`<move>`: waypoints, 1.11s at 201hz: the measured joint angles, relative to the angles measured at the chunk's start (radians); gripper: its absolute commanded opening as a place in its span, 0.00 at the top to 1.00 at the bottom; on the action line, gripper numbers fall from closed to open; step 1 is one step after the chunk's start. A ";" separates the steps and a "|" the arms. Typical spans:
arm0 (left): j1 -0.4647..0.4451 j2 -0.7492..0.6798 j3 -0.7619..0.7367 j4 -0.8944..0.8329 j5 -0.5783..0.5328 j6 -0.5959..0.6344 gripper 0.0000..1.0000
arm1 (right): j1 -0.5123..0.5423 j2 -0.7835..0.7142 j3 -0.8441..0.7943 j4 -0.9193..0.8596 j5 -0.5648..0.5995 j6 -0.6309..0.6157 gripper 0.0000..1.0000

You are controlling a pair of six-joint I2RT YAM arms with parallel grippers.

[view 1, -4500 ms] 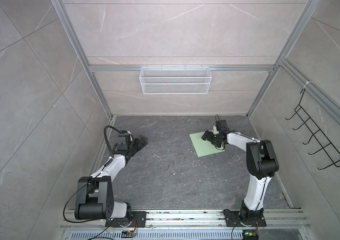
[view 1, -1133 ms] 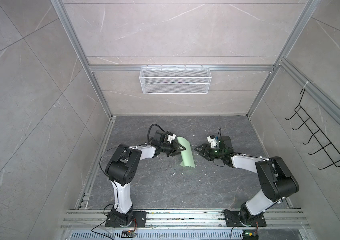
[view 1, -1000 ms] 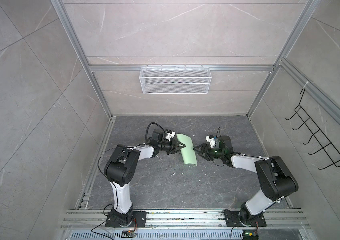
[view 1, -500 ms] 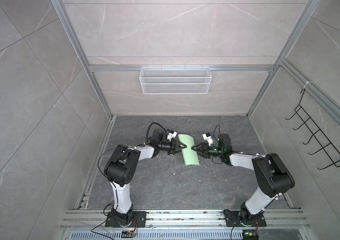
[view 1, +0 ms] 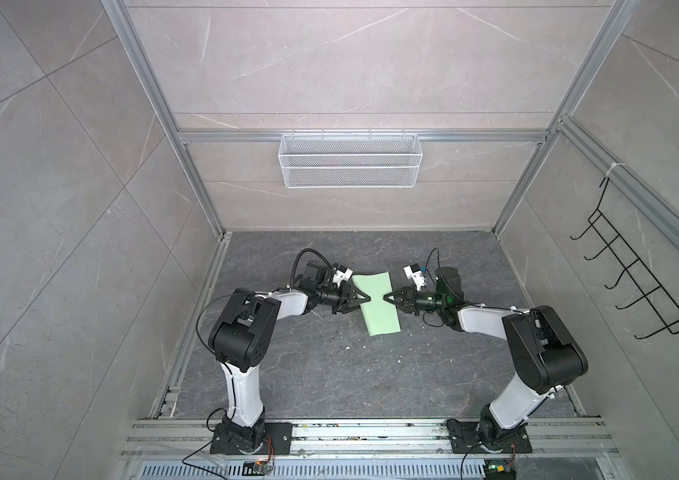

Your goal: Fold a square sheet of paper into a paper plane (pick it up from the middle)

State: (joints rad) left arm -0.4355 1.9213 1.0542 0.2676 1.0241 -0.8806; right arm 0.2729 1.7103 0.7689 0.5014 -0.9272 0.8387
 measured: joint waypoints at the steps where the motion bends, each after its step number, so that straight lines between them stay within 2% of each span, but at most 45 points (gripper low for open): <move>1: 0.000 0.000 0.000 0.000 0.000 0.000 0.55 | 0.001 0.000 0.000 -0.002 0.000 -0.002 0.92; 33: 0.014 -0.001 -0.016 -0.006 -0.054 0.006 0.35 | 0.050 0.002 0.026 -0.082 0.062 -0.028 0.94; 57: 0.050 -0.010 -0.092 0.005 -0.128 -0.002 0.26 | 0.121 0.036 0.086 -0.126 0.125 -0.031 0.94; 93: 0.108 -0.049 -0.207 0.029 -0.217 -0.031 0.22 | 0.193 0.133 0.166 -0.138 0.185 -0.008 0.94; 142: 0.114 -0.124 -0.272 0.061 -0.341 -0.042 0.23 | 0.235 0.219 0.243 -0.122 0.203 0.092 0.93; 183: 0.151 -0.235 -0.385 0.104 -0.444 -0.082 0.23 | 0.295 0.220 0.282 -0.008 0.201 0.253 0.92; 223: 0.181 -0.339 -0.423 0.127 -0.499 -0.096 0.21 | 0.295 0.225 0.280 0.156 0.202 0.428 0.91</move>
State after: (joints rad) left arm -0.2546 1.5822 0.6315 0.3946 0.5251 -0.9764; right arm 0.5682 1.9358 1.0489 0.6571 -0.7254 1.2667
